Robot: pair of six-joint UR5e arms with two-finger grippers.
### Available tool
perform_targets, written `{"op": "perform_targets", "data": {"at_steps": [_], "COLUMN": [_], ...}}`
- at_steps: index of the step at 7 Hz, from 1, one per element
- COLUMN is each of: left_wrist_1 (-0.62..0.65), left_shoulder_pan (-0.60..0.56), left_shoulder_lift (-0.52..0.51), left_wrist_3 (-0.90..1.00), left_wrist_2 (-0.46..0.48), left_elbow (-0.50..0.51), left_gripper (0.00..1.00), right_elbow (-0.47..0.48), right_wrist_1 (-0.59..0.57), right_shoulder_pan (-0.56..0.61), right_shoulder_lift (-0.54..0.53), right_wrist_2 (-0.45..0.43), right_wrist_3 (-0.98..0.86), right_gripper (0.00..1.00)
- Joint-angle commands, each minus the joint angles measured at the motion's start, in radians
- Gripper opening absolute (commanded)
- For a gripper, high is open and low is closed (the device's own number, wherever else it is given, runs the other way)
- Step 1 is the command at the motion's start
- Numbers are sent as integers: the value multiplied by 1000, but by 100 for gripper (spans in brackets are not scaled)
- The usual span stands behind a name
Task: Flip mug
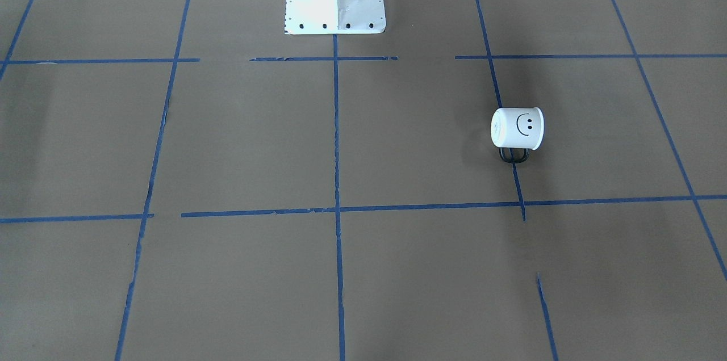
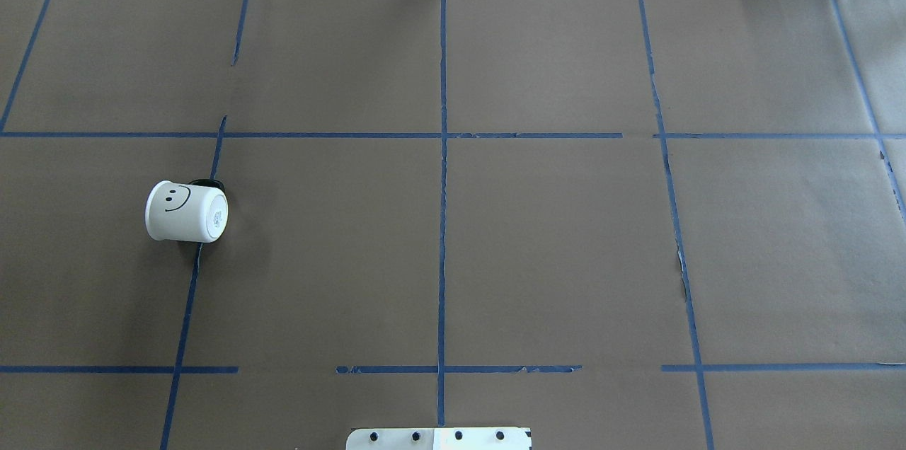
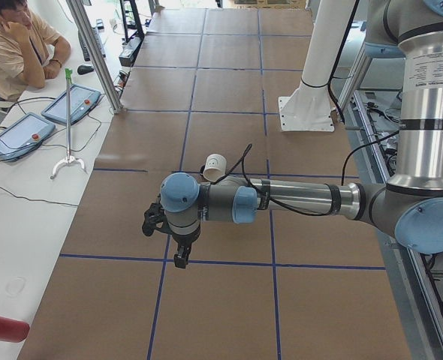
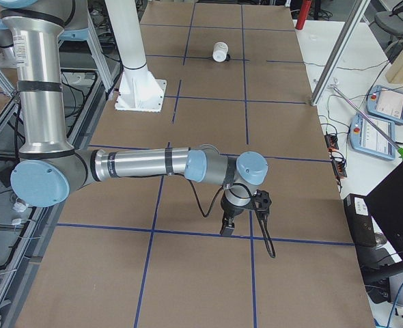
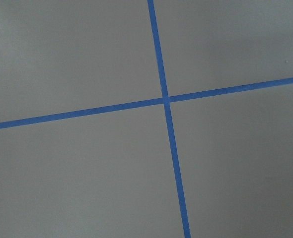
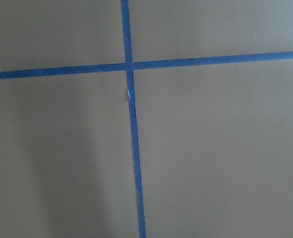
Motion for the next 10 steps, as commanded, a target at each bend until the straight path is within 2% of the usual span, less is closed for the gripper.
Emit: {"op": "perform_targets", "data": {"at_steps": [1, 4, 5, 6, 7, 8, 9, 10], "left_wrist_1": [-2, -2, -40, -129, -206, -401, -625, -881], "left_shoulder_pan": [3, 11, 12, 52, 79, 134, 197, 277], "left_shoulder_lift": [-3, -23, -15, -10, -6, 64, 132, 205], "left_wrist_3": [0, 8, 5, -38, -227, -338, -530, -715], "left_wrist_2": [0, 1, -2, -3, 0, 4, 9, 77], "left_elbow": [2, -4, -20, -21, -23, -23, -20, -17], "left_gripper": [100, 100, 100, 100, 100, 100, 100, 100], "right_elbow": [0, 0, 0, 0, 0, 0, 0, 0], "right_wrist_1": [0, 0, 0, 0, 0, 0, 0, 0], "right_shoulder_pan": [0, 0, 0, 0, 0, 0, 0, 0], "right_shoulder_lift": [0, 0, 0, 0, 0, 0, 0, 0], "right_wrist_2": [0, 0, 0, 0, 0, 0, 0, 0], "right_wrist_3": [0, 0, 0, 0, 0, 0, 0, 0], "right_gripper": [100, 100, 100, 100, 100, 100, 100, 100]}}
